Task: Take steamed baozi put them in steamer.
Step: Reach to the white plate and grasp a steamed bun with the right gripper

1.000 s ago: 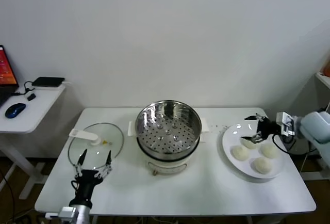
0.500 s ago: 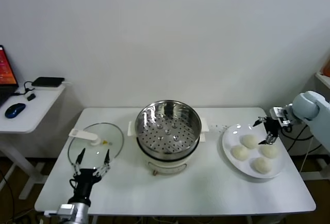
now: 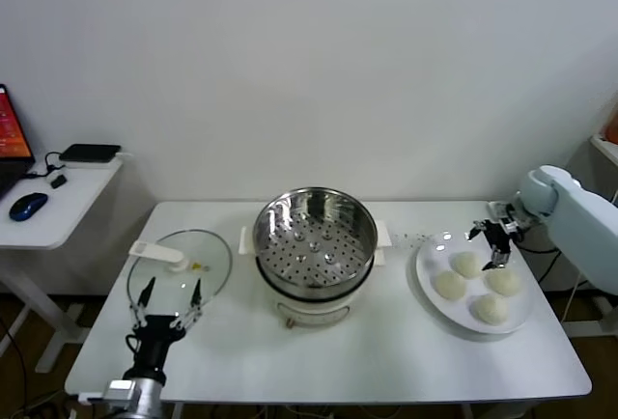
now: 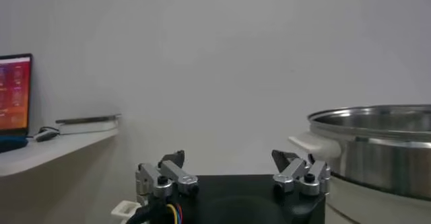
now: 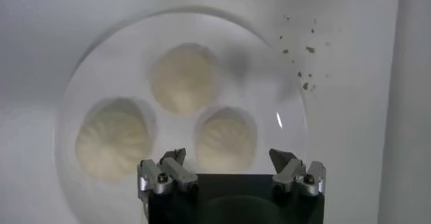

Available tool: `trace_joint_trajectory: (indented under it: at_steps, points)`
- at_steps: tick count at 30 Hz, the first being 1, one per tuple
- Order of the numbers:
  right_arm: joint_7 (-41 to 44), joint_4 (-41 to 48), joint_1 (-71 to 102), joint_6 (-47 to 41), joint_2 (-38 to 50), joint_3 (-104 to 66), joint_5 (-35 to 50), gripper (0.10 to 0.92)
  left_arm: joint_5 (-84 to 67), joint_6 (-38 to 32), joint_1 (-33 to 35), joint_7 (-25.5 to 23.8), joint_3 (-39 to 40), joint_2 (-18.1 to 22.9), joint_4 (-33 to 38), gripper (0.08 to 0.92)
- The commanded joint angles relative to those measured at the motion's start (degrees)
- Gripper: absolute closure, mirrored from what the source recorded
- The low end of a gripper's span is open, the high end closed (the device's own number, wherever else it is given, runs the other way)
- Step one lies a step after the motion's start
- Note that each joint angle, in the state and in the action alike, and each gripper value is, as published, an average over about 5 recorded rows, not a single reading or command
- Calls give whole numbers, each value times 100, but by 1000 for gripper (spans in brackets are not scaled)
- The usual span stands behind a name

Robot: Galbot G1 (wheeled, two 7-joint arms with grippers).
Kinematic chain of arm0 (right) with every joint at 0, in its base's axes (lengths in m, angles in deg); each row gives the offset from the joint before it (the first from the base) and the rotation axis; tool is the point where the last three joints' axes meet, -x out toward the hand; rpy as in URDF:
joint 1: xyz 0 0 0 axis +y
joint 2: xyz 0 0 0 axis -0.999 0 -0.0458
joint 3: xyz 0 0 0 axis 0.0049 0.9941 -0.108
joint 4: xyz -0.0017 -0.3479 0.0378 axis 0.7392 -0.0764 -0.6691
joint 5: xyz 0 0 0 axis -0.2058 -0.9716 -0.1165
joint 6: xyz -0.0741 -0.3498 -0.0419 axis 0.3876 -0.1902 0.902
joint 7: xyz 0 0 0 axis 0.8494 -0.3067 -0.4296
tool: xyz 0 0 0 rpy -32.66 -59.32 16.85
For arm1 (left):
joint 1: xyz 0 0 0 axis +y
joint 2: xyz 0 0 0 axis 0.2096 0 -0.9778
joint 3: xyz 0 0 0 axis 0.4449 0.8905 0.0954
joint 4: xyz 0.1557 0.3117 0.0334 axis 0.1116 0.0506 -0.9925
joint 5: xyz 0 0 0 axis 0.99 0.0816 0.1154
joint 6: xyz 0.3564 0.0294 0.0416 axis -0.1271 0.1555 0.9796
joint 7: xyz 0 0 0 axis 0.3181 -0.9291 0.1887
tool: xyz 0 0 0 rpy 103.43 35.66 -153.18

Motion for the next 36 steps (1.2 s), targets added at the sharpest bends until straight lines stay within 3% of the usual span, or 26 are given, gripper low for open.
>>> trace_joint_trajectory:
  at_steps: [1, 12, 33, 36]
  points:
    - [31, 715, 73, 309, -519, -337, -506, 203, -12, 14, 9, 11, -27, -14, -2, 177]
    - [-21, 1132, 276, 521, -729, -906, -1133, 203, -13, 14, 67, 27, -52, -9, -5, 177]
    - [-180, 1351, 404, 483, -890, -1280, -1367, 203, -16, -6, 89, 48, -33, 15, -46, 177]
    - [-188, 1367, 415, 478, -905, -1335, -1392, 234, -20, -10, 92, 53, -36, 15, -49, 177]
